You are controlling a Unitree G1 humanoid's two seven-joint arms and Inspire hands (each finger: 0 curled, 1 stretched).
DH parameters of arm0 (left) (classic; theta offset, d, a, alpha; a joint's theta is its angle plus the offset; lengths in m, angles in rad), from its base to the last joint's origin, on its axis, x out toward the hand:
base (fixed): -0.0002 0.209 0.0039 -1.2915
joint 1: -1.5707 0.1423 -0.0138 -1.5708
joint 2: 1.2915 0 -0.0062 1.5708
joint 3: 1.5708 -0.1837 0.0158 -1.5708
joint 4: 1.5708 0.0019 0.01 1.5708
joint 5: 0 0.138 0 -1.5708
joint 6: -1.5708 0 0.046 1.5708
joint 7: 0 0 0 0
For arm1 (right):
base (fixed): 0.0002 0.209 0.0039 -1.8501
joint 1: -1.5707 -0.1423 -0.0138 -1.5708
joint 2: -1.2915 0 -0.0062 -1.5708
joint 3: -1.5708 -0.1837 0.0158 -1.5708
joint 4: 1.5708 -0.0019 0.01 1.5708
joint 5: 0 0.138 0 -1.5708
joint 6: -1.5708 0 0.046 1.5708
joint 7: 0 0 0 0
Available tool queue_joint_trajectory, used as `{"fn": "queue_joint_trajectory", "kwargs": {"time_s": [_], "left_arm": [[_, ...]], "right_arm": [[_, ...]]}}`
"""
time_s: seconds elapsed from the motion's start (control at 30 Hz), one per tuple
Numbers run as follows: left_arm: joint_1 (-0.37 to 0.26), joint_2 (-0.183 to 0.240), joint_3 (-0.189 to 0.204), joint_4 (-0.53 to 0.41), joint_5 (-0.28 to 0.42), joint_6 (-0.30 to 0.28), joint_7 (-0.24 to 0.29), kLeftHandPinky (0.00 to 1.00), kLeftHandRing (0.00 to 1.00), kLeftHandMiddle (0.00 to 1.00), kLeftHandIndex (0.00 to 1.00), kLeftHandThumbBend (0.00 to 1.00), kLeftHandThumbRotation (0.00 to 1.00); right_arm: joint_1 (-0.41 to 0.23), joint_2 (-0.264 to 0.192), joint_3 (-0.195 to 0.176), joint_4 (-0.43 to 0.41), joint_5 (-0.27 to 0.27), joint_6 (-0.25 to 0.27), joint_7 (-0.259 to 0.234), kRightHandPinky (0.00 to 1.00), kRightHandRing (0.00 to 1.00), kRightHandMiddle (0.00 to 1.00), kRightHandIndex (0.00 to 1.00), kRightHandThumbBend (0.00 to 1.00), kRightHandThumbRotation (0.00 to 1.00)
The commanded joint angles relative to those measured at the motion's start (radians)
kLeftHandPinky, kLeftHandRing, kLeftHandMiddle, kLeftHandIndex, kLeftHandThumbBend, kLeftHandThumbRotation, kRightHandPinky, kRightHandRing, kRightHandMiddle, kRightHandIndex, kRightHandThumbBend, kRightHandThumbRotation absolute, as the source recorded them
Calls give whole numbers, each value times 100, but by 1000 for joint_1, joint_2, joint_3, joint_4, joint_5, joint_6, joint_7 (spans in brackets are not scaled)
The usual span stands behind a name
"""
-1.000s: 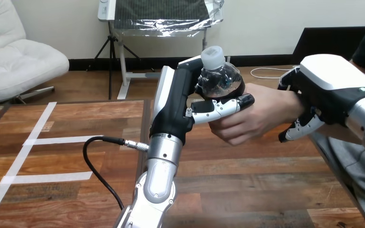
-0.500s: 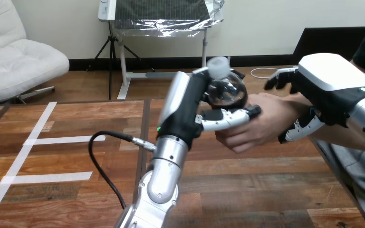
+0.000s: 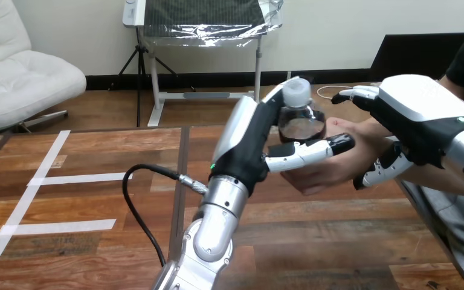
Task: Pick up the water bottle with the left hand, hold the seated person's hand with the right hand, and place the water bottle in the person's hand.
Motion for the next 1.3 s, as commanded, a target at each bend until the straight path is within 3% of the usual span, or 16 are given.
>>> {"fn": "queue_joint_trajectory", "kwargs": {"time_s": [0.0,0.53,0.77,1.03,1.27], "left_arm": [[-34,-6,-6,-43,10,-15,-5,100,100,100,100,100,71],[-19,-1,5,-58,-22,-18,-31,100,100,100,100,100,69],[-13,3,8,-60,-29,-20,-30,100,100,100,100,100,68],[0,-1,18,-70,-63,-24,-33,100,100,100,100,98,66],[34,-12,30,-82,-88,-73,3,100,100,100,100,93,62]], "right_arm": [[-19,-21,-56,-66,20,6,13,85,95,96,91,86,0],[26,-11,-94,-139,56,-6,23,85,94,95,89,86,0],[49,-2,-114,-163,71,-29,5,83,92,93,88,87,0],[76,4,-141,-219,98,-16,19,81,91,92,87,87,0],[102,20,-161,-266,117,-11,7,80,91,91,86,87,0]]}}
